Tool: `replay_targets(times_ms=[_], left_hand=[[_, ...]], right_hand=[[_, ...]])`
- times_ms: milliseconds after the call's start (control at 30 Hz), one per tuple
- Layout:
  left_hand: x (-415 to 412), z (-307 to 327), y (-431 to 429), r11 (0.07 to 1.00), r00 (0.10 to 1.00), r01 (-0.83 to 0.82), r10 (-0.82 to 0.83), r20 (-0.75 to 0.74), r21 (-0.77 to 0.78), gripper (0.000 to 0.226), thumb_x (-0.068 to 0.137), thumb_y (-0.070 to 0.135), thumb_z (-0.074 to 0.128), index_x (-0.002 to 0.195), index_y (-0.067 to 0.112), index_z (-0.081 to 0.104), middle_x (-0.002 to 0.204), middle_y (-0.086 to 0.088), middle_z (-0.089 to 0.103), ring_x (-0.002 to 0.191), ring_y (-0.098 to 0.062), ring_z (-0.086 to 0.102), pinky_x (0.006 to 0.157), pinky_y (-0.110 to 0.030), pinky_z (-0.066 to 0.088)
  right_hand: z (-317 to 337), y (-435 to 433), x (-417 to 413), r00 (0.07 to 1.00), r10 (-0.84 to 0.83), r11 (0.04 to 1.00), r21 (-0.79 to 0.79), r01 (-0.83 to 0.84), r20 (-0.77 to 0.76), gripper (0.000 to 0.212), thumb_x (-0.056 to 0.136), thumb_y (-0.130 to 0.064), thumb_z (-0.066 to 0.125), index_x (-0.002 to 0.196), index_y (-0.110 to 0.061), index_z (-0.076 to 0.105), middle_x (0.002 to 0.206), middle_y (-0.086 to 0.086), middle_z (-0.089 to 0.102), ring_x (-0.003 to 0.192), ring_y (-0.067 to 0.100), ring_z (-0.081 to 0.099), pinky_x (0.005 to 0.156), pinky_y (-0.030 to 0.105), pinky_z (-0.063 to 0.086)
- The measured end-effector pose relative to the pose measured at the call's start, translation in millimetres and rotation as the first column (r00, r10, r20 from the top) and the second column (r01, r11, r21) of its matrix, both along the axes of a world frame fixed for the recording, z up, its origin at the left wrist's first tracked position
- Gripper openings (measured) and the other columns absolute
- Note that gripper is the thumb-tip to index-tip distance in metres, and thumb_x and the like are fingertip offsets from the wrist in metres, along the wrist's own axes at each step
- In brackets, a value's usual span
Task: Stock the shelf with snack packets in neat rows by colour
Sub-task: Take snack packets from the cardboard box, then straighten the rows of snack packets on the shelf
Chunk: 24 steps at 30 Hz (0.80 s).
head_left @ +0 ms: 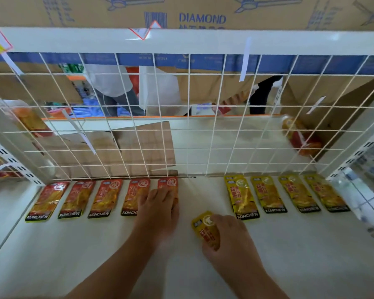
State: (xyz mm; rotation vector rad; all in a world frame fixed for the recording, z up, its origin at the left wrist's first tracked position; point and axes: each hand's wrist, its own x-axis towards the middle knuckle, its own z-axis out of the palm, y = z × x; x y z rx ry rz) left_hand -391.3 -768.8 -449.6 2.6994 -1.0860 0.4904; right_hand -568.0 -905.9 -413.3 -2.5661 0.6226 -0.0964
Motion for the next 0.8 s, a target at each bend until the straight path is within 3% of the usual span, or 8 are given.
replay_targets(times_ms=[167,300,400,500,600,800], left_hand=[[2.4,4.8,-1.8,1.0,1.0,0.01,-0.01,-0.004,0.029,0.045,0.088,0.037,0.041,0.103,0.014,0.077,0.102,-0.003,0.073,0.086,-0.028,0.068,0.093,-0.051,0.048],[4.3,3.2,-0.4,0.999,0.999,0.007,-0.005,-0.042,0.044,0.042,0.086,0.039,0.045,0.103,0.015,0.075,0.103,-0.003,0.071,0.088,-0.031,0.065,0.091,-0.053,0.048],[-1.1,4.3,-6.0,0.999,0.999,0.029,-0.03,-0.026,-0.041,0.045,0.082,0.042,0.048,0.111,0.017,0.072,0.111,-0.004,0.068,0.096,-0.033,0.062,0.089,-0.051,0.044],[-17.4,9.6,-26.1,0.983,0.991,0.128,-0.132,-0.019,-0.131,0.048,0.081,0.044,0.05,0.117,0.021,0.071,0.119,-0.004,0.068,0.107,-0.033,0.062,0.088,-0.048,0.046],[-35.0,11.0,-55.3,0.959,0.976,0.196,-0.21,-0.051,-0.205,0.045,0.083,0.042,0.053,0.119,0.02,0.071,0.12,-0.003,0.067,0.105,-0.032,0.063,0.09,-0.047,0.048],[-51.9,4.2,-99.9,0.975,0.963,0.134,-0.17,-0.209,-0.177,0.045,0.085,0.043,0.051,0.119,0.021,0.07,0.115,0.001,0.068,0.098,-0.027,0.066,0.079,-0.043,0.048]], right_hand=[[2.7,-0.1,-4.5,1.0,-0.01,1.0,0.028,0.01,0.009,0.062,0.079,-0.056,0.053,0.137,-0.037,0.044,0.129,-0.014,0.045,0.121,0.012,0.039,0.1,0.024,0.039],[11.5,-11.1,-14.4,0.984,-0.113,0.993,0.049,0.108,0.136,0.06,0.075,-0.051,0.066,0.131,-0.034,0.055,0.122,-0.012,0.056,0.113,0.013,0.046,0.091,0.024,0.039],[19.7,-33.8,-22.7,0.96,-0.212,0.977,0.01,0.214,0.183,0.058,0.077,-0.048,0.075,0.129,-0.03,0.057,0.118,-0.009,0.058,0.109,0.017,0.05,0.089,0.032,0.044],[24.1,-63.2,-28.9,0.934,-0.317,0.947,0.006,0.32,0.162,0.058,0.078,-0.047,0.076,0.129,-0.028,0.057,0.117,-0.005,0.059,0.108,0.019,0.051,0.091,0.035,0.046],[24.9,-92.6,-30.1,0.904,-0.393,0.917,-0.004,0.399,0.168,0.058,0.079,-0.047,0.076,0.129,-0.023,0.058,0.115,0.001,0.06,0.109,0.024,0.052,0.09,0.037,0.046],[21.2,-134.4,-17.5,0.864,-0.492,0.867,-0.024,0.497,0.107,0.06,0.082,-0.045,0.073,0.134,-0.021,0.054,0.123,0.005,0.059,0.117,0.03,0.049,0.093,0.04,0.044]])
